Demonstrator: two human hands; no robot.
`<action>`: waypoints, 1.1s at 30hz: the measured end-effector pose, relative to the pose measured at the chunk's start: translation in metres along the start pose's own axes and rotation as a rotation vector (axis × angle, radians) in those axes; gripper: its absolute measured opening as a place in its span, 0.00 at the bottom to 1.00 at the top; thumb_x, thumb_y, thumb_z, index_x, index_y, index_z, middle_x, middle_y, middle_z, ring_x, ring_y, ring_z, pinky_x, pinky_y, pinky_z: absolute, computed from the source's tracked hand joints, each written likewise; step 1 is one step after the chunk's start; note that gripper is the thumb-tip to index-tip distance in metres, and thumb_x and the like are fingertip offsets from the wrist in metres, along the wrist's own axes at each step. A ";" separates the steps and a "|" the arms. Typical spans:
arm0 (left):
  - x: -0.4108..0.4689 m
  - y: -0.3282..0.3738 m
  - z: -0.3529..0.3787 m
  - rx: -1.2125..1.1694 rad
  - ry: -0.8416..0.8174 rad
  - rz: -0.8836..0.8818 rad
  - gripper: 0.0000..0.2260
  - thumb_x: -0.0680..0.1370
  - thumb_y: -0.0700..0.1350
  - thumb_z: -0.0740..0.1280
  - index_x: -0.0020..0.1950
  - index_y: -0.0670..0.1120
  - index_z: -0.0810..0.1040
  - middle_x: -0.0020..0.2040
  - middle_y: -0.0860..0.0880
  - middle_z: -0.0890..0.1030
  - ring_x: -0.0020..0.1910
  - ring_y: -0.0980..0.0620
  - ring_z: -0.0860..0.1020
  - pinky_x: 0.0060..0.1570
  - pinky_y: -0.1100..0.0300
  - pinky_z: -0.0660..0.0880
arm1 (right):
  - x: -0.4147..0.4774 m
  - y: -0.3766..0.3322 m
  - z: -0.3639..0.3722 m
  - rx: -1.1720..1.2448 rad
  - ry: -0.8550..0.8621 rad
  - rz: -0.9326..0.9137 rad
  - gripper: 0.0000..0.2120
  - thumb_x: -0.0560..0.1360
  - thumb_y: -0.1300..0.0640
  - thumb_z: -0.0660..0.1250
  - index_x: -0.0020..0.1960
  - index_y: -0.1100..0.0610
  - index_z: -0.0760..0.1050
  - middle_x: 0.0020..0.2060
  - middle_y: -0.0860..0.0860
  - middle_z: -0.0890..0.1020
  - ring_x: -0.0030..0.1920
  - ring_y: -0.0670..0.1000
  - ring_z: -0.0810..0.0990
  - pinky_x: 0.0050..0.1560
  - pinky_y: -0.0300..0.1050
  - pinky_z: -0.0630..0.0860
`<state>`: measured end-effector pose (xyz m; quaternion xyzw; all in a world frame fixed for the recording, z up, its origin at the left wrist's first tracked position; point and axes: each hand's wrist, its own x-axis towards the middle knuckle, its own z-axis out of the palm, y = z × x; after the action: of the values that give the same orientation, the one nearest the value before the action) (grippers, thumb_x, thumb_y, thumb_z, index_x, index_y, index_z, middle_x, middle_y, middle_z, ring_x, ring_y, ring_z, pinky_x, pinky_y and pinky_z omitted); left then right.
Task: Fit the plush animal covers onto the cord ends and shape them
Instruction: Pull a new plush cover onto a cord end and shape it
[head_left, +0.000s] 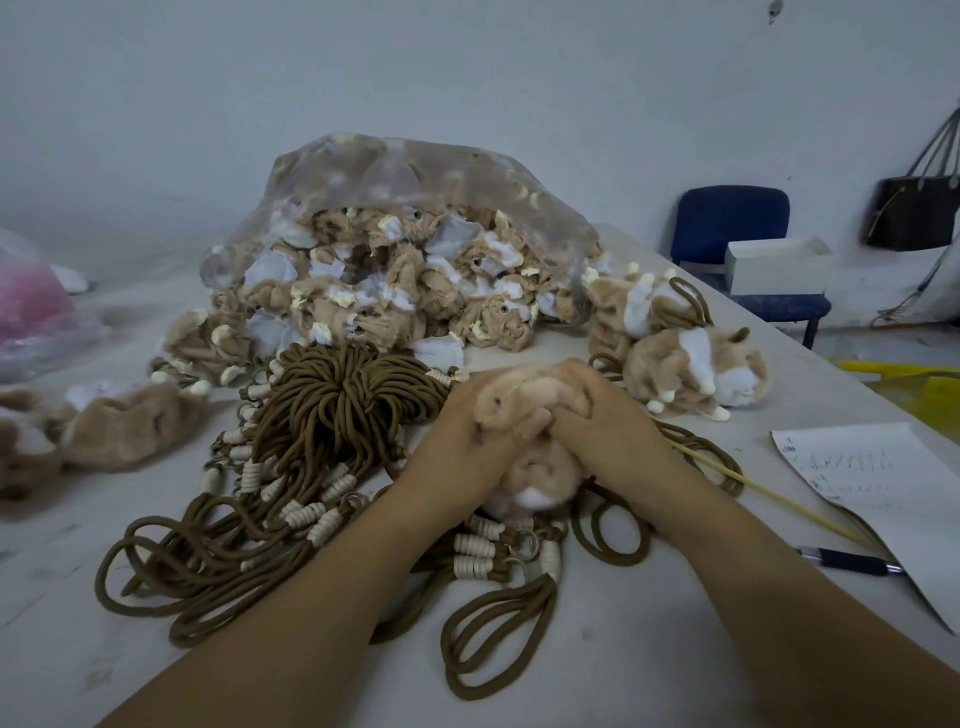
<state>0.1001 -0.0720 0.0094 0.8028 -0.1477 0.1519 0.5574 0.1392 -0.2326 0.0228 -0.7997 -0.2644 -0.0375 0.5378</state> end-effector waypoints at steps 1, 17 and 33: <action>0.000 -0.003 -0.001 0.004 0.053 -0.058 0.12 0.77 0.56 0.66 0.58 0.54 0.79 0.54 0.54 0.82 0.55 0.59 0.80 0.52 0.64 0.76 | -0.001 0.000 -0.001 0.045 -0.014 -0.011 0.03 0.73 0.48 0.68 0.45 0.44 0.74 0.39 0.37 0.80 0.39 0.35 0.78 0.36 0.27 0.72; 0.010 -0.010 -0.026 -0.139 0.701 -0.317 0.24 0.72 0.70 0.57 0.37 0.52 0.77 0.27 0.63 0.80 0.29 0.65 0.79 0.23 0.73 0.70 | 0.007 0.019 -0.030 -0.550 0.194 0.247 0.18 0.78 0.47 0.59 0.37 0.57 0.73 0.30 0.50 0.76 0.33 0.50 0.73 0.34 0.45 0.68; 0.008 -0.026 -0.011 0.136 0.198 -0.205 0.17 0.78 0.61 0.56 0.60 0.53 0.71 0.57 0.51 0.77 0.55 0.53 0.76 0.54 0.57 0.71 | 0.003 0.009 -0.092 -0.642 0.055 0.508 0.11 0.80 0.49 0.57 0.44 0.52 0.72 0.43 0.53 0.79 0.40 0.50 0.75 0.35 0.42 0.65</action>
<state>0.1173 -0.0541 -0.0056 0.8308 0.0014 0.1821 0.5260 0.1666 -0.3149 0.0543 -0.9655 -0.0192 -0.0055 0.2597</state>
